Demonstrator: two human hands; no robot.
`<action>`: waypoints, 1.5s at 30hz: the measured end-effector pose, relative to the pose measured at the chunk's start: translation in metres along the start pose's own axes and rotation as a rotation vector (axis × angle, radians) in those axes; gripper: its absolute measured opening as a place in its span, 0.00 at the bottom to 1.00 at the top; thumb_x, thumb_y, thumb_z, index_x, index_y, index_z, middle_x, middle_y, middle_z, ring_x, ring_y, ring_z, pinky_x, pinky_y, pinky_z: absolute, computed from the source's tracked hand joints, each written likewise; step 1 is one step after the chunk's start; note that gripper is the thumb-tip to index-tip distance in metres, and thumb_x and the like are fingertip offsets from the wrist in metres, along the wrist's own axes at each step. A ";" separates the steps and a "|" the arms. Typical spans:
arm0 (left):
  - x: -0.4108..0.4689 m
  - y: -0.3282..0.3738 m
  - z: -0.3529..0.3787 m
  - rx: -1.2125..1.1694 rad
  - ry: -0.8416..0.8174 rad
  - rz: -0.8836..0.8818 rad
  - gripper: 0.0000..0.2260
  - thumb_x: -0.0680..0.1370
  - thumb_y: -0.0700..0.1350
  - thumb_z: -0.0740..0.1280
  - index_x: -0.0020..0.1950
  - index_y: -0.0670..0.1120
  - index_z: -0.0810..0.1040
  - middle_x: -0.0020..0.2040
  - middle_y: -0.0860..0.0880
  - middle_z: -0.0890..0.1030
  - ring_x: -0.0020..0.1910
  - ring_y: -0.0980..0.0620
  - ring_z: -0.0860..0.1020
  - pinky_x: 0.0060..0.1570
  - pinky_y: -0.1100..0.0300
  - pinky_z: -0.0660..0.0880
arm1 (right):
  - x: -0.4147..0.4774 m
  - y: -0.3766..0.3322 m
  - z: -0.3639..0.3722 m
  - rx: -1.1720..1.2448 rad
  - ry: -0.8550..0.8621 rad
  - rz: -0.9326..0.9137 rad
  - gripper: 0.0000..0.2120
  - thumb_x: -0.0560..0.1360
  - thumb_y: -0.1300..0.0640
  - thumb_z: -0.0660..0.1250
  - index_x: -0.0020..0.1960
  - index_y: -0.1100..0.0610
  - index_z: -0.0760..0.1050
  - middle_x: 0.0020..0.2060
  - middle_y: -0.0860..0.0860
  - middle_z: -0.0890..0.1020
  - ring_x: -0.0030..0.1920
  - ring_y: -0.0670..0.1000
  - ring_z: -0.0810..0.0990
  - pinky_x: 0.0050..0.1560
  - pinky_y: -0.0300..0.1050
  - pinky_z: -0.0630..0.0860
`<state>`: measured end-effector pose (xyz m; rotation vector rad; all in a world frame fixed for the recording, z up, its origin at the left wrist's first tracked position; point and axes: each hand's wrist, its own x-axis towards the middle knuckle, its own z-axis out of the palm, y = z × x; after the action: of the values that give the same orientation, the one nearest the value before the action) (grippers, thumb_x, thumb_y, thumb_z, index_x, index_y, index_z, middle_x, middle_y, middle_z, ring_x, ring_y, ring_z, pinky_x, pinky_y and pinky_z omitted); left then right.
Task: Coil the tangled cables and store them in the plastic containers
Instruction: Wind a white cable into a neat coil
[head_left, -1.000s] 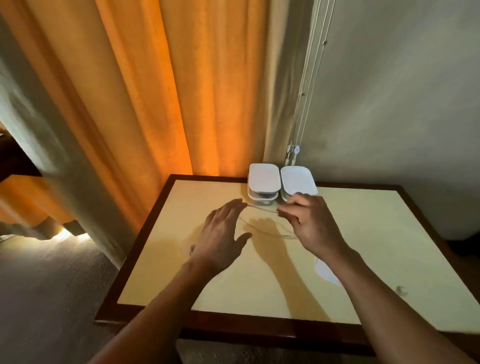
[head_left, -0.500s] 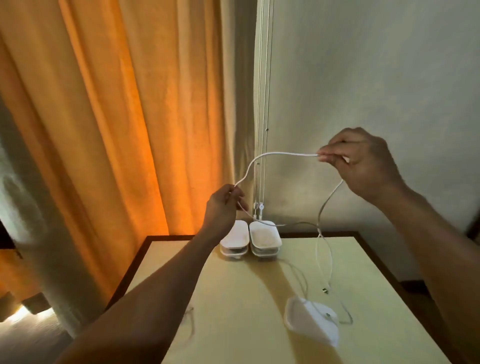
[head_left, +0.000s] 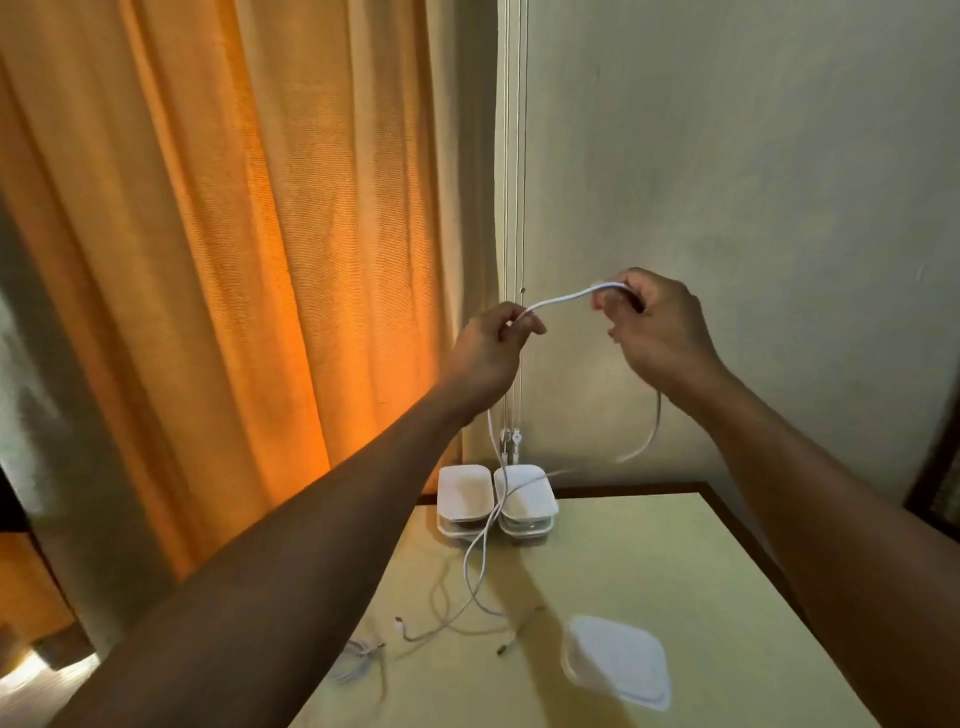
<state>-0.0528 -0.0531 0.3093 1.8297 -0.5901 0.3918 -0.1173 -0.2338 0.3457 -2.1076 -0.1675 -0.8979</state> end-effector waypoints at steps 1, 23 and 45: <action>-0.003 -0.002 -0.004 0.038 -0.018 0.024 0.11 0.84 0.50 0.63 0.46 0.52 0.82 0.28 0.59 0.71 0.30 0.54 0.68 0.36 0.56 0.69 | 0.007 -0.003 -0.003 0.083 -0.008 0.039 0.10 0.82 0.57 0.64 0.43 0.51 0.80 0.39 0.55 0.83 0.33 0.55 0.79 0.37 0.47 0.74; -0.030 -0.071 -0.055 0.072 0.043 -0.037 0.09 0.85 0.44 0.64 0.56 0.45 0.85 0.26 0.59 0.70 0.25 0.58 0.63 0.28 0.65 0.61 | 0.013 0.101 -0.057 -0.721 -0.317 0.357 0.26 0.75 0.54 0.70 0.71 0.58 0.69 0.61 0.63 0.78 0.57 0.63 0.76 0.59 0.54 0.74; -0.047 -0.068 -0.059 0.155 -0.294 -0.065 0.12 0.85 0.47 0.63 0.47 0.46 0.83 0.35 0.48 0.74 0.34 0.55 0.70 0.36 0.61 0.70 | 0.022 0.022 -0.013 -0.052 -0.031 -0.011 0.09 0.77 0.49 0.72 0.45 0.54 0.77 0.38 0.50 0.80 0.37 0.48 0.75 0.40 0.45 0.73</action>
<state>-0.0514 0.0296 0.2503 2.0683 -0.7150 0.1265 -0.0993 -0.2621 0.3514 -2.1711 -0.1736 -0.8854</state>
